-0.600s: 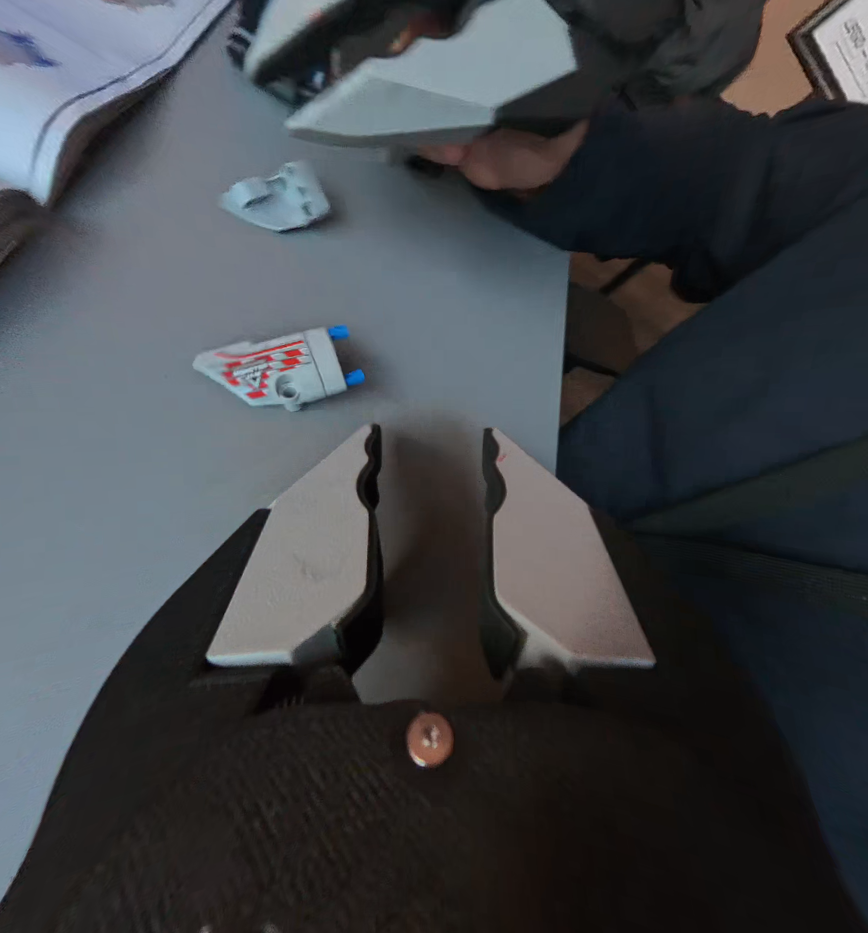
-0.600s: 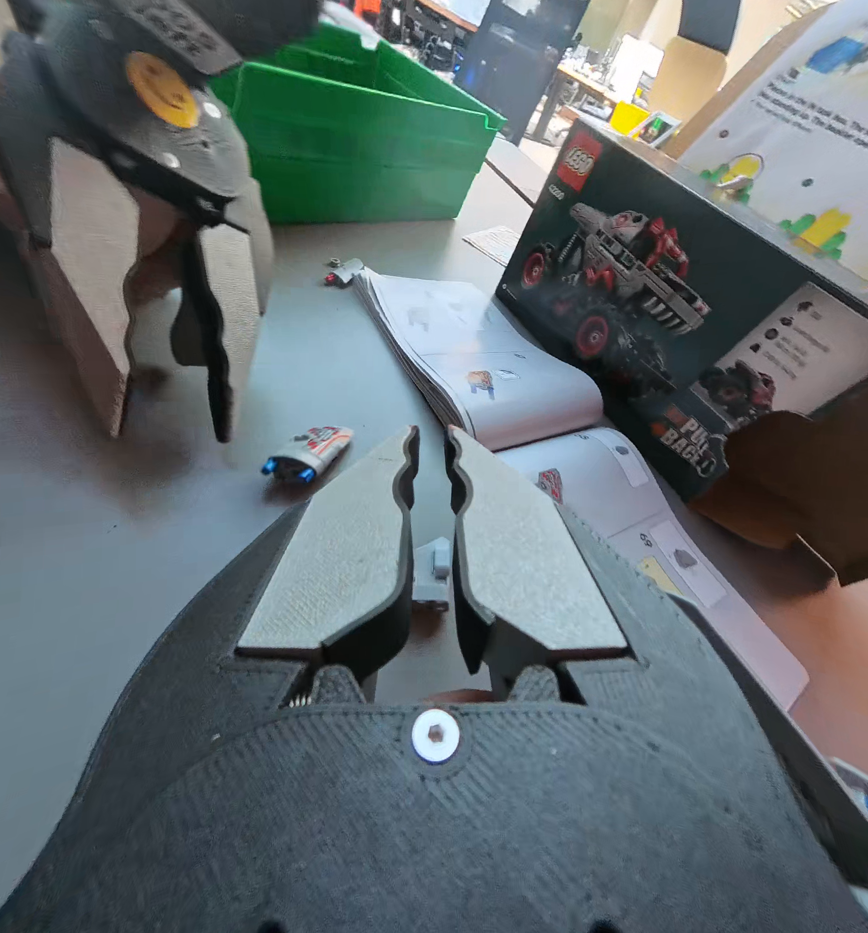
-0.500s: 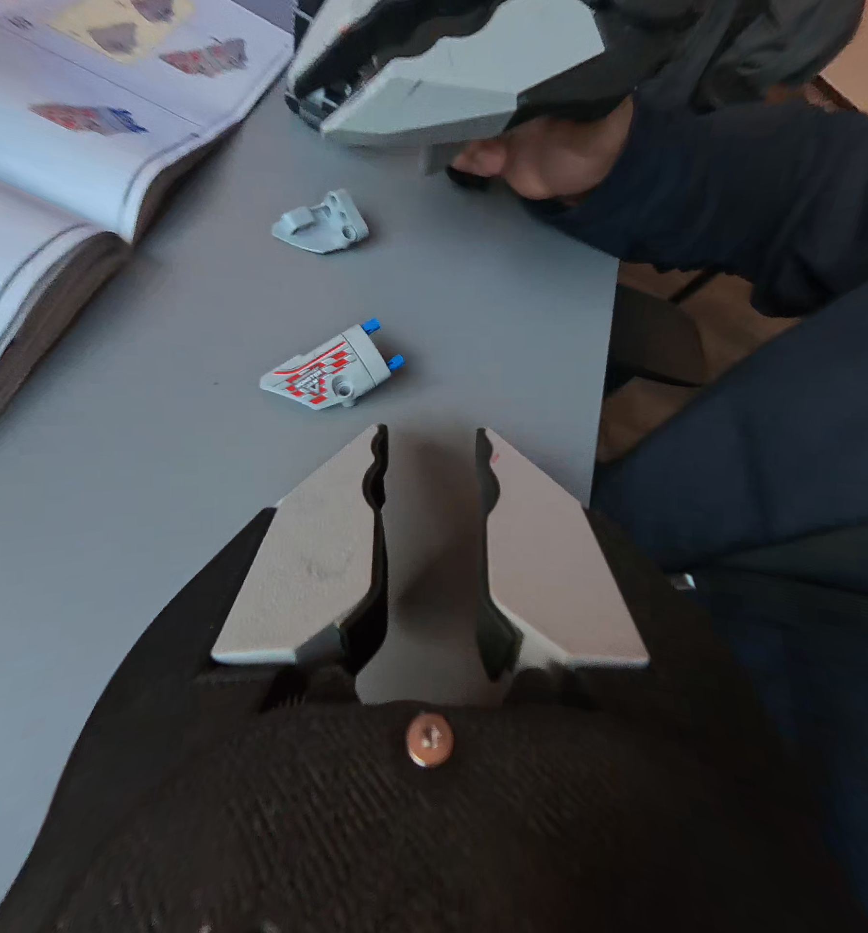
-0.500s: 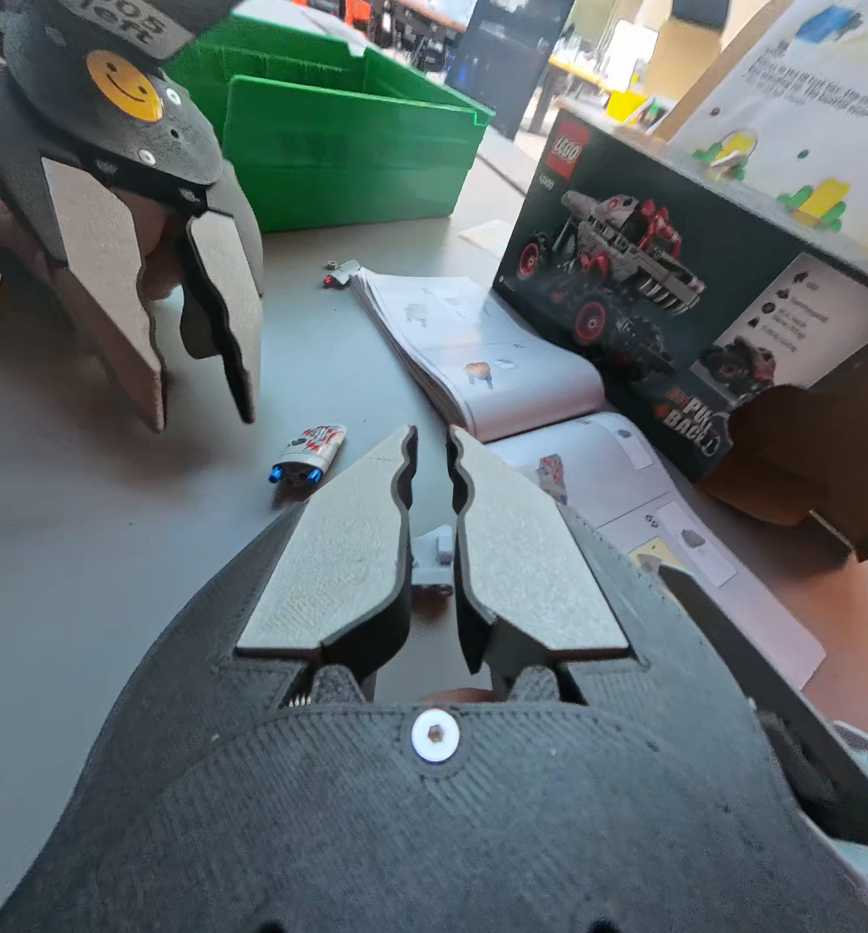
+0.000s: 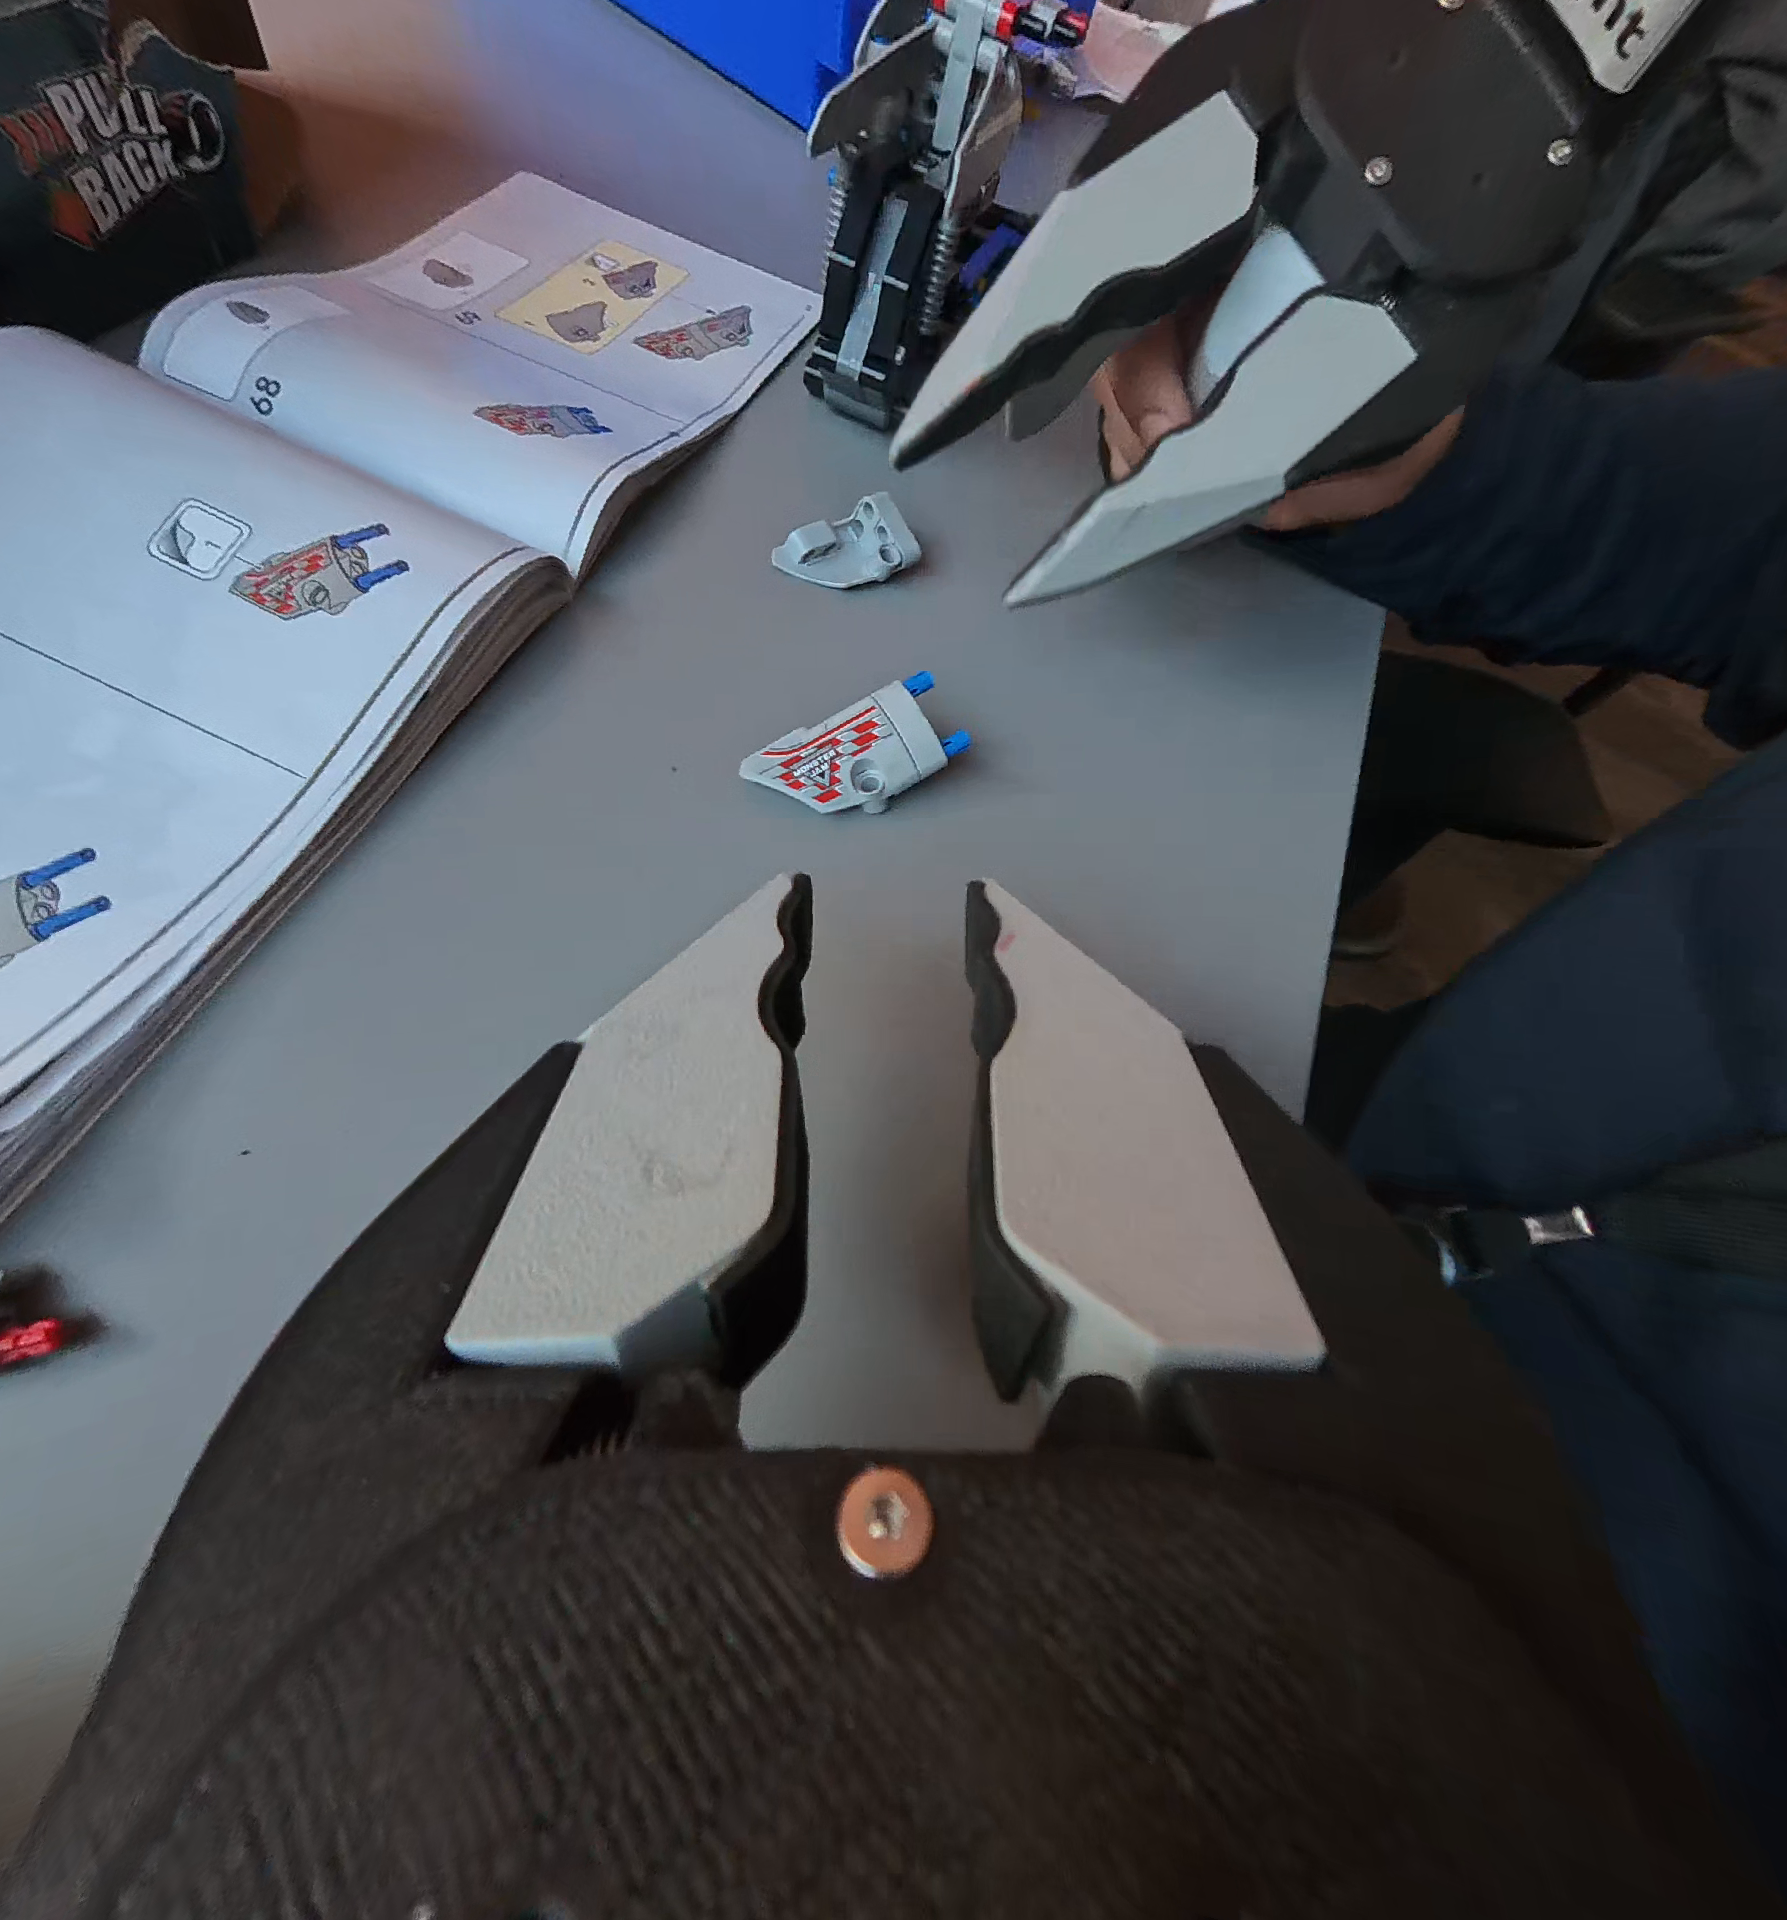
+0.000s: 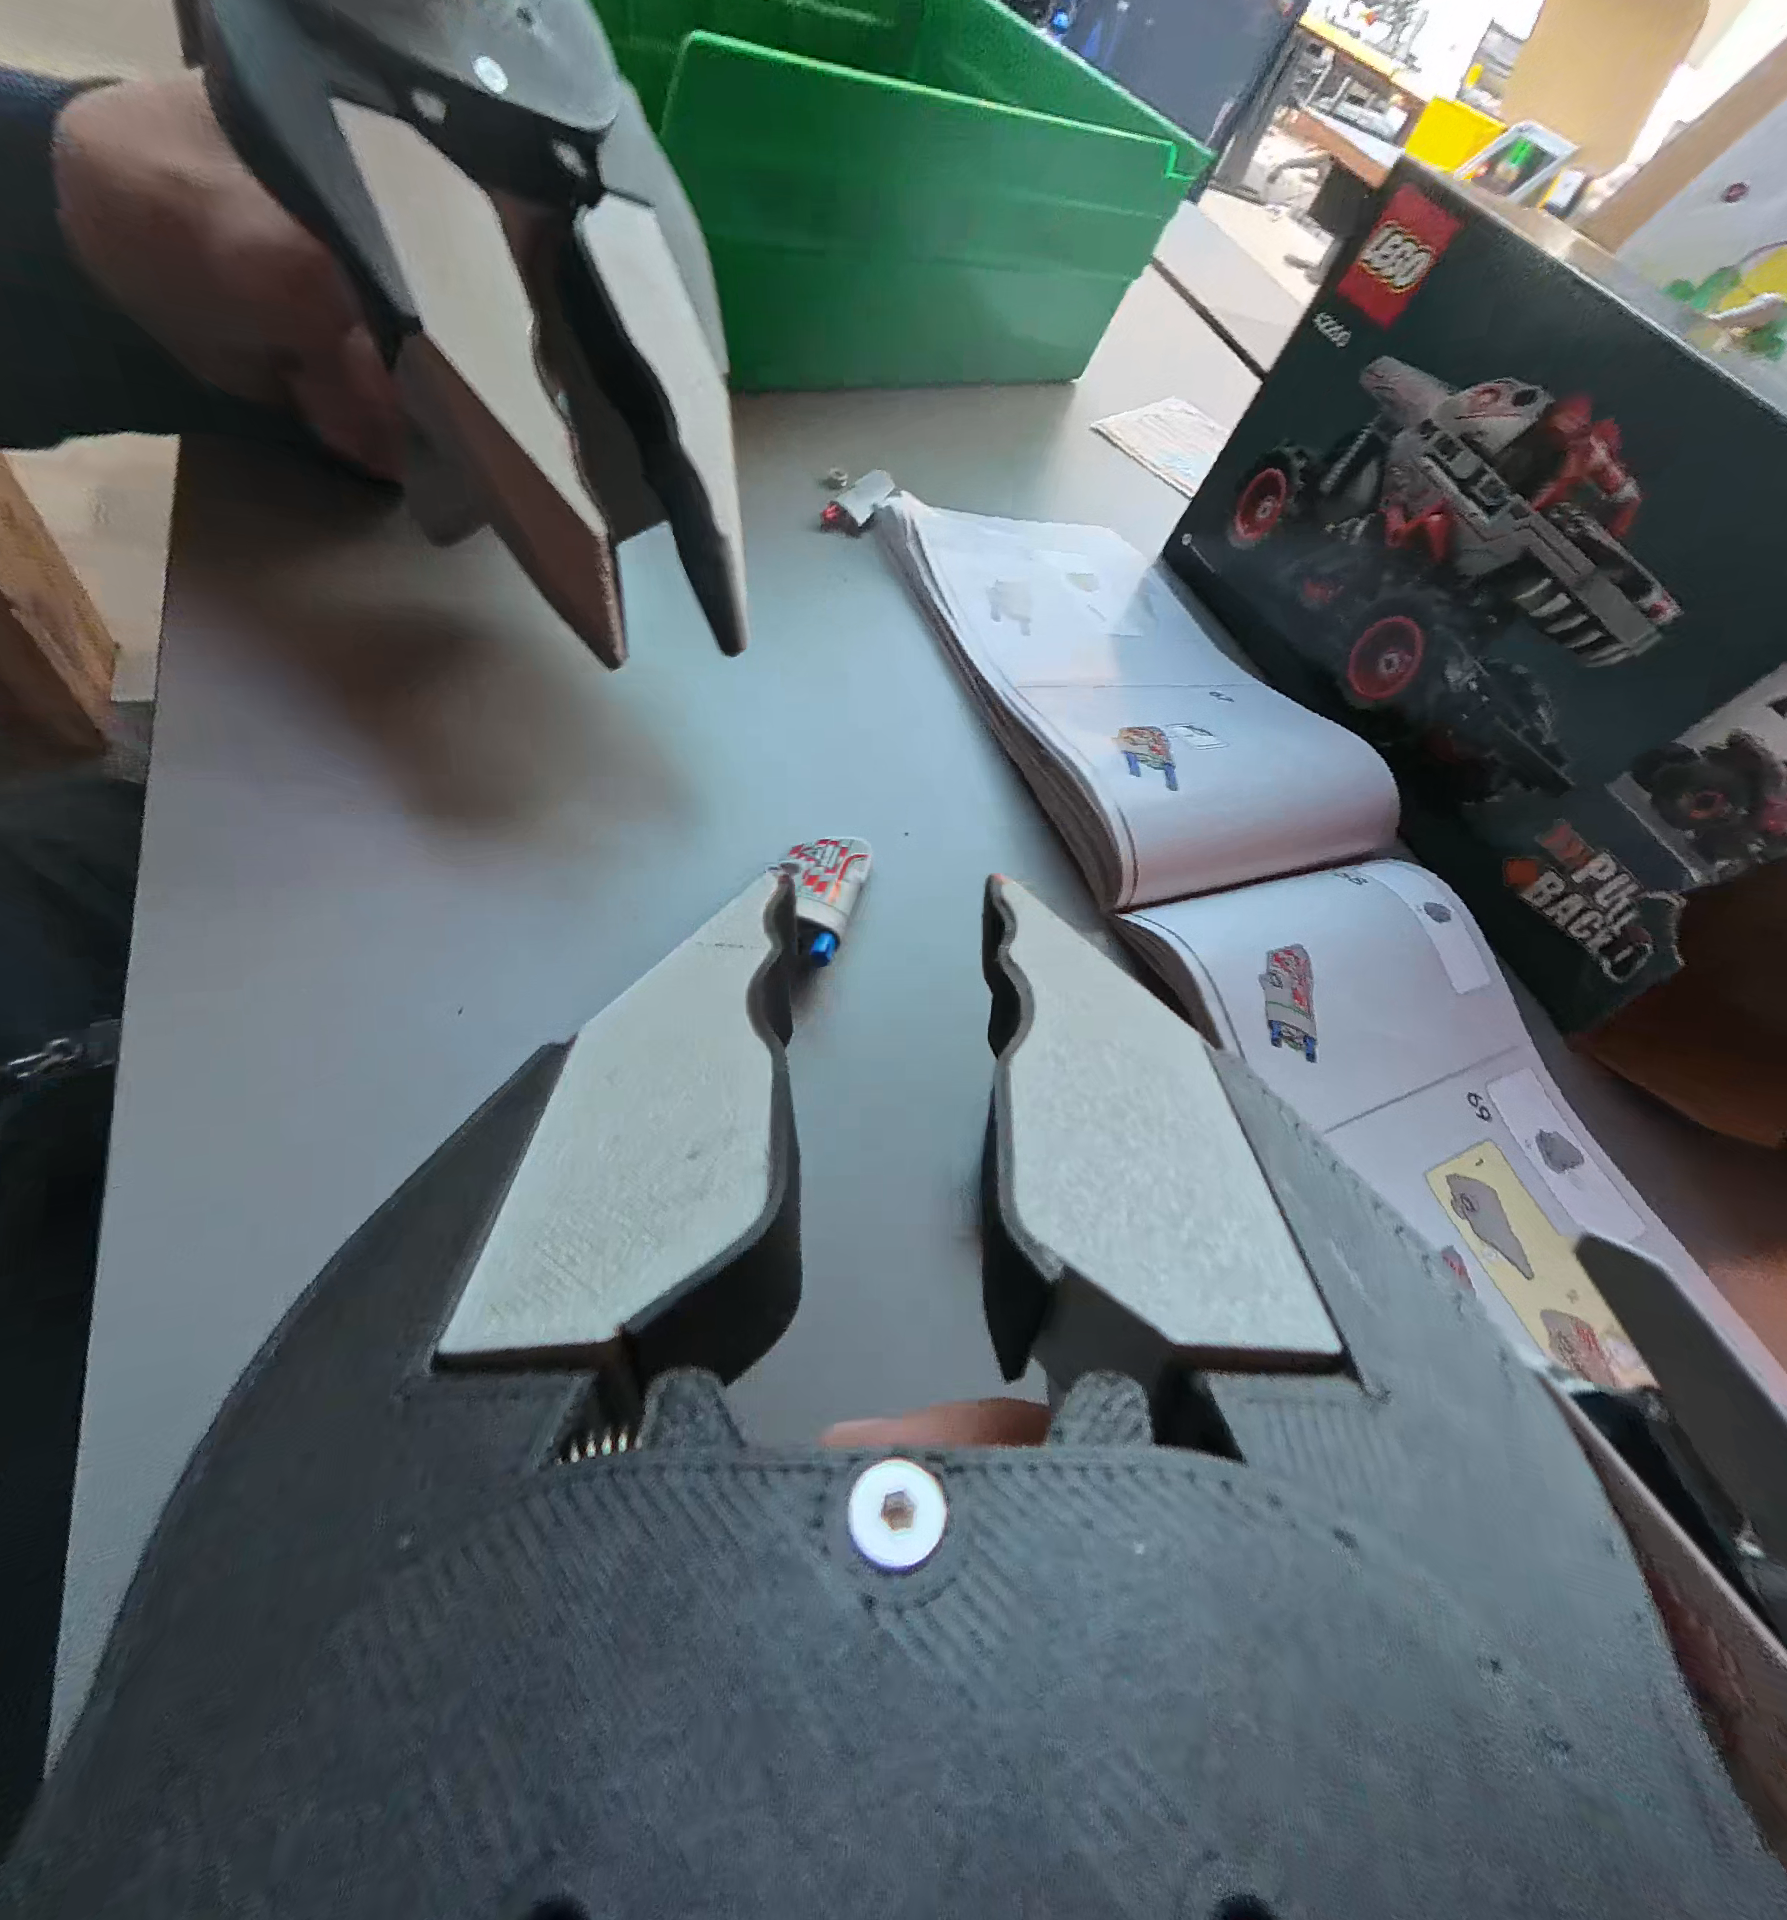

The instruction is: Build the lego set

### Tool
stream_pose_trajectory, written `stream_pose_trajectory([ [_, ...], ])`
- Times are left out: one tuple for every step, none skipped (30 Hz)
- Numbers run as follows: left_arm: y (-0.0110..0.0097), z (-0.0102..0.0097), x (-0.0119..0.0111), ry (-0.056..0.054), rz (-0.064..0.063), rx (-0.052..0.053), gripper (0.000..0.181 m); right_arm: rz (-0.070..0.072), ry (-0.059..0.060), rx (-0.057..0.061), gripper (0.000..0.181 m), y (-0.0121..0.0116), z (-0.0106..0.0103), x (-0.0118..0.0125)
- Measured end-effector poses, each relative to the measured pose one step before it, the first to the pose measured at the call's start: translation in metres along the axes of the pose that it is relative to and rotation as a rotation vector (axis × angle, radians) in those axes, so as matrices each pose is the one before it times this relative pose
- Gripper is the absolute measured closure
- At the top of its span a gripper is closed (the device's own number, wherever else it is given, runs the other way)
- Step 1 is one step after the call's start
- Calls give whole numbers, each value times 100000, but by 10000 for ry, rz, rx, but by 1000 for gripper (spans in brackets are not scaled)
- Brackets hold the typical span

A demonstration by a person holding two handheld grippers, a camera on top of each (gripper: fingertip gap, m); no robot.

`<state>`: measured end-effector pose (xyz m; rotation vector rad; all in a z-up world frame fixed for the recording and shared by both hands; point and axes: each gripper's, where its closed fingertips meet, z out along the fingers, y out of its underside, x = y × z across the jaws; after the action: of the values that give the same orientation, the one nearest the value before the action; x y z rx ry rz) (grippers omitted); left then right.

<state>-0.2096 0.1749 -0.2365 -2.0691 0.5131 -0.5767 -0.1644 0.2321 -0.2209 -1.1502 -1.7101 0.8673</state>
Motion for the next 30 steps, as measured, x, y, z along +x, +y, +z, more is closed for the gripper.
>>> stream_pose_trajectory([
  [-156, -52, -190, -74, 232, 70, 157, -167, -80, -98, 148, 46, 219, -290],
  [-252, -84, -275, -146, 295, 131, 160, -125, -74, -112, 147, 65, 233, -254],
  [-210, -78, -303, -189, 288, 118, 162, -95, -109, -137, 147, 101, 239, -267],
  [-114, -17, -275, -157, 237, 51, 163, -73, -165, -135, 145, 95, 241, -315],
  [17, 80, -172, -61, 99, -37, 163, -27, -159, -116, 145, 53, 247, -274],
  [146, 155, -60, 59, -30, -137, 163, 34, -141, -109, 144, 59, 240, -177],
  [225, 203, -20, 101, -111, -199, 162, 95, -133, -125, 144, 103, 257, -82],
  [208, 177, -24, 77, -108, -174, 162, 162, -86, -163, 144, 194, 249, 76],
  [102, 88, -48, 4, -53, -86, 161, 209, -111, -185, 143, 226, 260, 117],
  [-19, -13, 31, 9, 20, 19, 161, 213, -209, -182, 142, 223, 255, 7],
  [-100, -89, 61, 4, 51, 85, 161, 201, -254, -187, 141, 217, 255, -81],
  [-115, -100, 20, -11, 34, 101, 162, 174, -248, -197, 139, 220, 243, -120],
  [-96, -78, -11, -7, 0, 83, 162, 121, -209, -198, 138, 224, 237, -130],
  [-43, -41, 4, 28, -25, 37, 162, 63, -99, -192, 137, 217, 212, -64],
  [22, 17, 25, 50, -36, -17, 162, 22, 31, -169, 137, 189, 180, 62],
  [49, 43, -5, 29, -34, -48, 162, -15, 86, -133, 138, 126, 168, 84],
  [66, 61, -6, -1, -9, -57, 162, -69, 61, -99, 141, 57, 148, -1],
  [64, 53, -4, -30, 31, -53, 162, -125, 56, -80, 146, 28, 138, -71],
  [46, 47, 18, -52, 70, -45, 161, -182, 75, -95, 155, 67, 120, -109],
  [57, 58, 33, -48, 98, -49, 161, -226, 88, -106, 157, 103, 90, -115],
  [70, 57, 39, -63, 103, -62, 161, -214, 103, -53, 157, 57, 38, -88],
  [75, 74, 20, -74, 103, -69, 161, -188, 74, 8, 158, 18, -59, -47],
  [88, 67, 30, -56, 102, -71, 161, -193, 12, 33, 158, 59, -122, -56],
  [66, 50, 36, -48, 83, -54, 161, -194, -17, 40, 158, 129, -185, -22],
  [17, 9, -24, -79, 65, -17, 161, -152, -19, 31, 158, 194, -234, 32],
  [-14, -8, -28, -84, 65, 13, 161, -108, -110, 37, 158, 206, -254, -53],
  [-37, -29, -12, -72, 69, 25, 161, -75, -217, 68, 158, 147, -272, -208],
  [-17, -16, 12, -44, 61, 18, 161, -34, -184, 107, 158, 39, -266, -154],
  [-5, -10, 57, 9, 47, 1, 161, -29, -120, 145, 158, -43, -265, -90],
  [1, 7, 94, 48, 35, -5, 161, -58, -147, 162, 158, -80, -258, -143],
])
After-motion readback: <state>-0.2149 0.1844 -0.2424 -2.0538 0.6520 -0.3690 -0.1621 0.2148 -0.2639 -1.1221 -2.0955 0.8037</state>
